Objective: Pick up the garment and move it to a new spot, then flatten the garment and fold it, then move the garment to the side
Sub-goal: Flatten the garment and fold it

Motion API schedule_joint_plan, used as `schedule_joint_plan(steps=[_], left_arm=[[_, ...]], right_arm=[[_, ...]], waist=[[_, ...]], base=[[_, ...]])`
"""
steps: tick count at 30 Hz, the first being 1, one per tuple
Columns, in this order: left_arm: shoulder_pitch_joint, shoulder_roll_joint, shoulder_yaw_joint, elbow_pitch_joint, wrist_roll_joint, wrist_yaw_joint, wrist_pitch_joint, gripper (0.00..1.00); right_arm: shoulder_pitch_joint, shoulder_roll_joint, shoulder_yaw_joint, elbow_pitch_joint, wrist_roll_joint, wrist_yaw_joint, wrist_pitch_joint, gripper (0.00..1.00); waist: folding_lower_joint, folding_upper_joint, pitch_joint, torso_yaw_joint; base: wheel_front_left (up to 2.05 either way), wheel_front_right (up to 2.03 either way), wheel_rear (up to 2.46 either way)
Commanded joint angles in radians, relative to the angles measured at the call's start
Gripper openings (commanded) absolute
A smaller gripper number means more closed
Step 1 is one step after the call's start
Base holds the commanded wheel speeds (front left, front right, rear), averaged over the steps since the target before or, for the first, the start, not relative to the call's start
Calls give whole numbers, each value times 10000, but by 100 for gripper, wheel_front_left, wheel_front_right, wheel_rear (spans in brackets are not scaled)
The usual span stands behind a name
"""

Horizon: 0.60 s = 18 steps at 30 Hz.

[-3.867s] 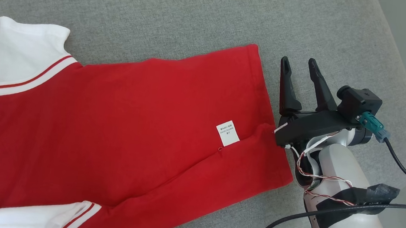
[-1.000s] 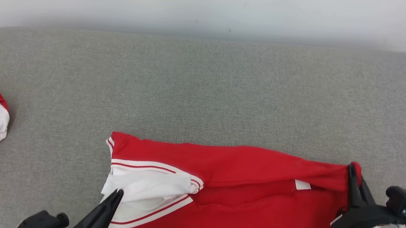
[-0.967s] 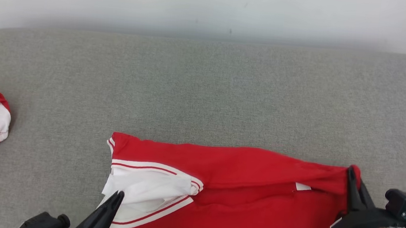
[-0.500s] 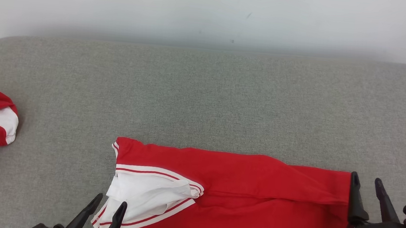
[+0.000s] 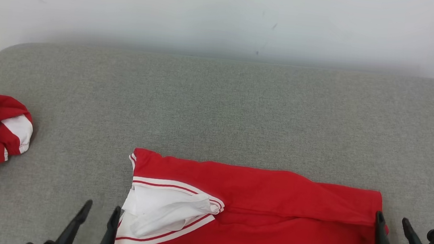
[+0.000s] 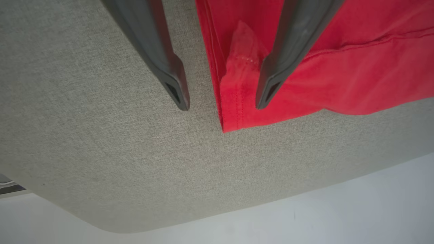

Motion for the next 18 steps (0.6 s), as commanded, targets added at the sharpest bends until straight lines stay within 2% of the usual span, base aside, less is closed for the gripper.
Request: schedule_joint_plan(steps=[1,7,16,17,18], left_arm=[[136,-144,242,-147,191,-2,-40,100],[235,-709,1135,-525,731,-25,-40,100],[118,-1164,2050,-682,1376,-52,-40,100],[90,-1201,2152,-696,1423,-44,-40,100],[81,-1243,2250,-662,1475,-50,-40,100]], right_arm=[[88,21,-47,154,-97,-7,119,100],[-230,119,-172,908,-390,-7,447,100],[-668,210,243,1970,-200,-7,726,100],[-689,217,282,2044,-153,-7,711,87],[-722,207,316,2105,-137,-7,686,38]], waist=[[0,0,-16,29],[0,0,66,96],[0,0,160,205],[0,0,166,211],[0,0,169,216]], base=[[0,0,0],[0,0,0],[0,0,0],[0,0,0],[0,0,0]])
